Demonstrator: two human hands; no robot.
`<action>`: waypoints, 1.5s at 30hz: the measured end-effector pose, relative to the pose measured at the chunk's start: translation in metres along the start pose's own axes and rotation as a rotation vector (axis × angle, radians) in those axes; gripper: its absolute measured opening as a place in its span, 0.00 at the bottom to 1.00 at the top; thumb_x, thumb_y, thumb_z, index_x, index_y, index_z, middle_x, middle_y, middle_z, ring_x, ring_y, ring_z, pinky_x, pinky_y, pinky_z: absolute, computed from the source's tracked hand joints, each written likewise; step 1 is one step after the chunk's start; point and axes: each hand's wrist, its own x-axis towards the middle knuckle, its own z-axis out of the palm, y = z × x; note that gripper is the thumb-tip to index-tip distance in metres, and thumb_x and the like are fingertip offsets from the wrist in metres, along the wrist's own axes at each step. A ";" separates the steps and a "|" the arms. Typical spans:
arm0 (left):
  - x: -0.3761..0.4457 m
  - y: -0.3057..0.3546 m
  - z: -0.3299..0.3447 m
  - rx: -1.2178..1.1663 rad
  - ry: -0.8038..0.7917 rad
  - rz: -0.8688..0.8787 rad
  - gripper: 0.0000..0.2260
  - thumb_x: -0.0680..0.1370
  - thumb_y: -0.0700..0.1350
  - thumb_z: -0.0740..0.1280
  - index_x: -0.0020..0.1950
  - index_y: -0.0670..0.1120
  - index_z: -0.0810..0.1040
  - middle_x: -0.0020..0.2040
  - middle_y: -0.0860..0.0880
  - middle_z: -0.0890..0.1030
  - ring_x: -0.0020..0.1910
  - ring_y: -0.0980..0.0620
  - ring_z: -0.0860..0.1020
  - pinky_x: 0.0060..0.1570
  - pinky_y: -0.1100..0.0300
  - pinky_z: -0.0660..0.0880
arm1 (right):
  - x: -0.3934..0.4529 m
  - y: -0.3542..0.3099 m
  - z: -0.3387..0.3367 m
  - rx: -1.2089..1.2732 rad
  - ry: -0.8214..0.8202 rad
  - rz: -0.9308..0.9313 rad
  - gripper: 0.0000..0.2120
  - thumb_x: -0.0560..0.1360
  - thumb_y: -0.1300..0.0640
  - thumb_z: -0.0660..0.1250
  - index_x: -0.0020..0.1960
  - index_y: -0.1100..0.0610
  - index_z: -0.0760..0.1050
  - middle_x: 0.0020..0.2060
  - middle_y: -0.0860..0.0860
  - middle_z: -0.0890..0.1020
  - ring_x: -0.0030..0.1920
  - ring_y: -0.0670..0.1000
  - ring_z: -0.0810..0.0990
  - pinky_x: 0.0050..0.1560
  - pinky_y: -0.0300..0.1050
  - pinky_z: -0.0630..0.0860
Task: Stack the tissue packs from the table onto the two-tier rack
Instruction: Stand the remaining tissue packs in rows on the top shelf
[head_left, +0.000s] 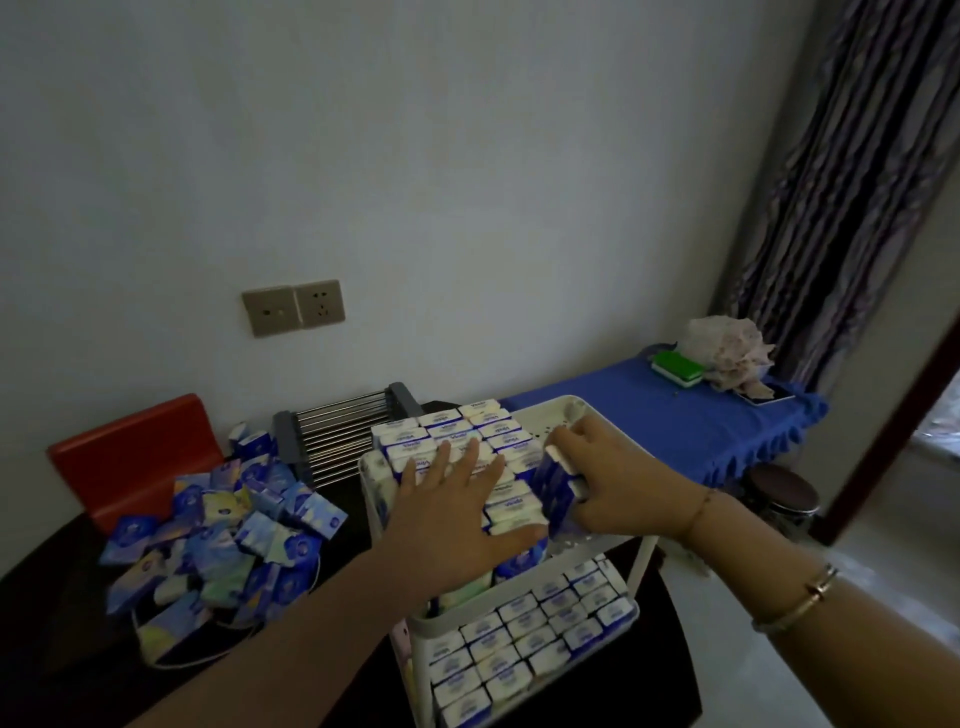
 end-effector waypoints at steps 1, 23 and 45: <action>0.000 0.001 0.000 0.002 0.008 -0.006 0.40 0.70 0.75 0.48 0.77 0.60 0.44 0.79 0.53 0.40 0.77 0.49 0.38 0.73 0.43 0.36 | 0.003 0.000 0.004 0.034 -0.051 0.026 0.27 0.66 0.49 0.68 0.61 0.47 0.62 0.53 0.48 0.66 0.49 0.49 0.70 0.44 0.40 0.70; -0.010 0.010 -0.007 -0.126 0.063 -0.020 0.41 0.69 0.75 0.48 0.77 0.56 0.52 0.79 0.54 0.50 0.78 0.49 0.45 0.75 0.44 0.42 | 0.000 -0.014 0.026 0.712 0.144 0.428 0.18 0.82 0.53 0.49 0.68 0.58 0.66 0.64 0.56 0.73 0.59 0.51 0.72 0.63 0.44 0.65; -0.165 -0.287 0.028 -0.586 0.298 -0.411 0.08 0.78 0.48 0.65 0.55 0.49 0.79 0.48 0.54 0.76 0.48 0.55 0.76 0.46 0.62 0.70 | 0.096 -0.286 0.103 0.388 0.119 -0.140 0.15 0.76 0.55 0.63 0.62 0.54 0.71 0.56 0.48 0.74 0.59 0.46 0.71 0.63 0.42 0.68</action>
